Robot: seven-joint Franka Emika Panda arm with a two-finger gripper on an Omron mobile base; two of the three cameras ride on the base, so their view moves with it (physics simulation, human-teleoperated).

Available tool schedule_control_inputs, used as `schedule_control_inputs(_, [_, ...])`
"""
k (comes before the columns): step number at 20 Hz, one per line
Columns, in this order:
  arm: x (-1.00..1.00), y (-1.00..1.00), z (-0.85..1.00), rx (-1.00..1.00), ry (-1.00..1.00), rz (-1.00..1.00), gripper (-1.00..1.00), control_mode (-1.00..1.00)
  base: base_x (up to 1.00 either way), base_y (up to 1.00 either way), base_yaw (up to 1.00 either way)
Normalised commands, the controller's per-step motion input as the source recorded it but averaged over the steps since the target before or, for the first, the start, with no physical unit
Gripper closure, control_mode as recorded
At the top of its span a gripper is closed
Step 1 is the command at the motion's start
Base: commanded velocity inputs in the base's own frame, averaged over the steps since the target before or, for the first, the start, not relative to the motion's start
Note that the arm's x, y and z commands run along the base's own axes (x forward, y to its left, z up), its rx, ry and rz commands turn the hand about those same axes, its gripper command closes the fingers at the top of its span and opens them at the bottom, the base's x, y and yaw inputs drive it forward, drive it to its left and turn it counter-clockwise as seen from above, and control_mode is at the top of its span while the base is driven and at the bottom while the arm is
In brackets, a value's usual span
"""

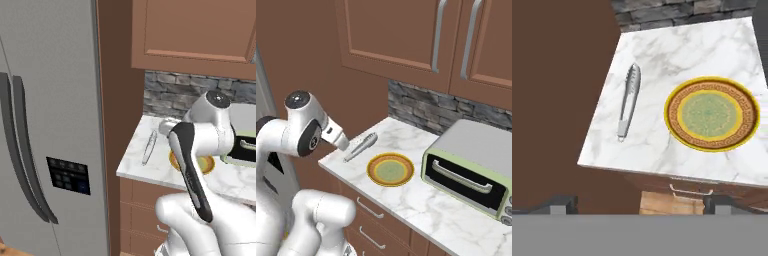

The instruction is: Pick up the tongs from the counter and place them near the plate next to the oven.

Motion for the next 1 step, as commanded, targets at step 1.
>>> schedule_control_inputs(1, [-1.0, 0.35, 0.11, -0.14, 0.23, 0.05, -1.0, -1.0, 0.0, 0.0, 0.0])
